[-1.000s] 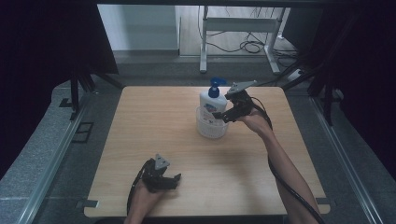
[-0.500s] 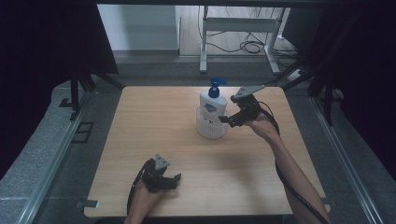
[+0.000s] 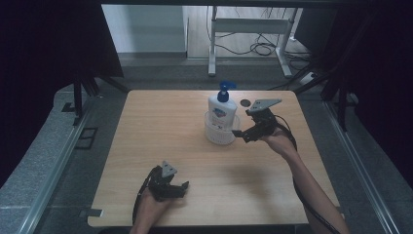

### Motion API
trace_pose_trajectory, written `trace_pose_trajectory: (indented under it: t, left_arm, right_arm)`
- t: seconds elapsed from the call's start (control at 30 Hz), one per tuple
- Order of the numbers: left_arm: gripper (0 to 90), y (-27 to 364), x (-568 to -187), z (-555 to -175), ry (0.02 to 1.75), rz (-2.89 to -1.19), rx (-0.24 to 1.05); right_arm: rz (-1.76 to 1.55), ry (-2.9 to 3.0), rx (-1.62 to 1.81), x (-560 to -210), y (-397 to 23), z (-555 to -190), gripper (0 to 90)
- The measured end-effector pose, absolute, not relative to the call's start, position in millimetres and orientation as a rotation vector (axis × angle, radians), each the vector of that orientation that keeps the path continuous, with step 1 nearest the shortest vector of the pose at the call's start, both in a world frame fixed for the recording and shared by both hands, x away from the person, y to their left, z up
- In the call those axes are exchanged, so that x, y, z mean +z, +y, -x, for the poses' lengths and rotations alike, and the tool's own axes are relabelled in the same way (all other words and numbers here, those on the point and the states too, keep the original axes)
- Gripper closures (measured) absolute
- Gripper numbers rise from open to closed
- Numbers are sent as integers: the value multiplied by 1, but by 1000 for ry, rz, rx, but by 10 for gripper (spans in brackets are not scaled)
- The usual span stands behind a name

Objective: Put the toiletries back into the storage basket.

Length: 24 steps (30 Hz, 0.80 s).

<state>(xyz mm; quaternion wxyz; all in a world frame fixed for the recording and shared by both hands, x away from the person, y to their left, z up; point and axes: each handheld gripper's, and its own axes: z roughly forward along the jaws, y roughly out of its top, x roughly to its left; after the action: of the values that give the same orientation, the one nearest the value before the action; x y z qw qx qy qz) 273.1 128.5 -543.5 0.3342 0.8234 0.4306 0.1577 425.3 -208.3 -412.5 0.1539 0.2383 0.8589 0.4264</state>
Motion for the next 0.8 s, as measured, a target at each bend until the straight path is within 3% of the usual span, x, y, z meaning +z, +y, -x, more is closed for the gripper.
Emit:
trace_pose_trajectory:
  t: [0.8]
  left_arm:
    - [132,128,-544,-272,1130,-2143,415]
  right_arm:
    - [-699,2466,1228,-424,-221,-392,0]
